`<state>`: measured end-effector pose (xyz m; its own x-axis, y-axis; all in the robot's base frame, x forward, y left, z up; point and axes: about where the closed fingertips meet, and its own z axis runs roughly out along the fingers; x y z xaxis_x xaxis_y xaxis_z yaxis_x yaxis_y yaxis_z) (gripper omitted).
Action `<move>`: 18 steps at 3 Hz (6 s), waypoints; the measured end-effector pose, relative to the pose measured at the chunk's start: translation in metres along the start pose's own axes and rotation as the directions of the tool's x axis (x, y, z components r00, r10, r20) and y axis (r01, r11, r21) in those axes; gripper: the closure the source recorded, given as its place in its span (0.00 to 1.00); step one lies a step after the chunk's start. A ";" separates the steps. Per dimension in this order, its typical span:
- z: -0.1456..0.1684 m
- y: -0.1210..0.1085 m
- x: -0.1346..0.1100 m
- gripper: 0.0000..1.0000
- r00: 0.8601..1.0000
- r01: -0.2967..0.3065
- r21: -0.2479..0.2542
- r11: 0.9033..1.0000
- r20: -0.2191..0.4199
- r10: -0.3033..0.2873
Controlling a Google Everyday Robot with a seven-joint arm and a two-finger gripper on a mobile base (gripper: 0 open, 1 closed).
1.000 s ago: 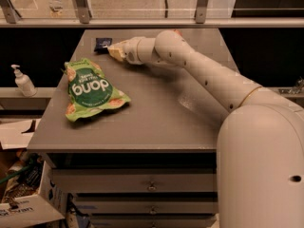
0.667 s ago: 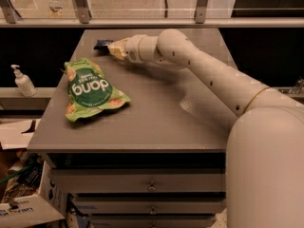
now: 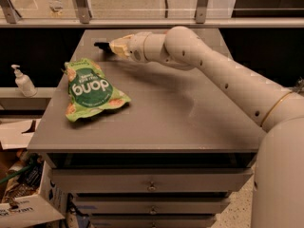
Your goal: Move rxbar blueberry near apple
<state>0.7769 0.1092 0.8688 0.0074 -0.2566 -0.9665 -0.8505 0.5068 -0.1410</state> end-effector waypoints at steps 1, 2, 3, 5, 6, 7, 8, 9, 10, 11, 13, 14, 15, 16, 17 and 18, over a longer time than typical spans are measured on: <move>-0.029 0.004 0.001 1.00 1.000 0.011 0.015 1.000 -0.016 -0.011; -0.055 0.004 0.009 1.00 0.999 0.011 0.039 0.999 -0.042 -0.010; -0.081 0.001 0.017 1.00 0.998 0.011 0.070 0.997 -0.068 -0.006; -0.137 -0.020 0.022 1.00 0.994 0.025 0.173 0.985 -0.107 -0.007; -0.161 -0.033 0.025 1.00 0.992 0.032 0.226 0.974 -0.127 -0.003; -0.179 -0.048 0.029 1.00 0.989 0.041 0.271 0.962 -0.151 0.001; -0.194 -0.061 0.038 1.00 0.984 0.042 0.307 0.951 -0.180 0.014; -0.209 -0.070 0.049 1.00 0.978 0.039 0.338 0.940 -0.207 0.034; -0.218 -0.074 0.063 1.00 0.968 0.039 0.356 0.934 -0.244 0.052; -0.221 -0.078 0.079 1.00 0.956 0.043 0.363 0.931 -0.287 0.068; -0.214 -0.091 0.091 1.00 0.940 0.048 0.372 0.927 -0.331 0.084; -0.210 -0.101 0.089 1.00 0.937 0.057 0.374 0.926 -0.340 0.080; -0.209 -0.111 0.086 1.00 0.937 0.062 0.385 0.921 -0.341 0.079; -0.207 -0.117 0.083 0.83 0.938 0.062 0.394 0.917 -0.336 0.081; -0.206 -0.118 0.079 0.58 0.938 0.073 0.387 0.919 -0.339 0.068; -0.205 -0.119 0.077 0.36 0.938 0.082 0.379 0.922 -0.341 0.057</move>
Offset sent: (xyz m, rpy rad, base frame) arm -0.0482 -0.0836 0.0011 -0.0696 0.0098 -0.0865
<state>0.7708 -0.1389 0.8554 -0.2203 -0.4925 -0.8420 -0.5840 0.7580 -0.2906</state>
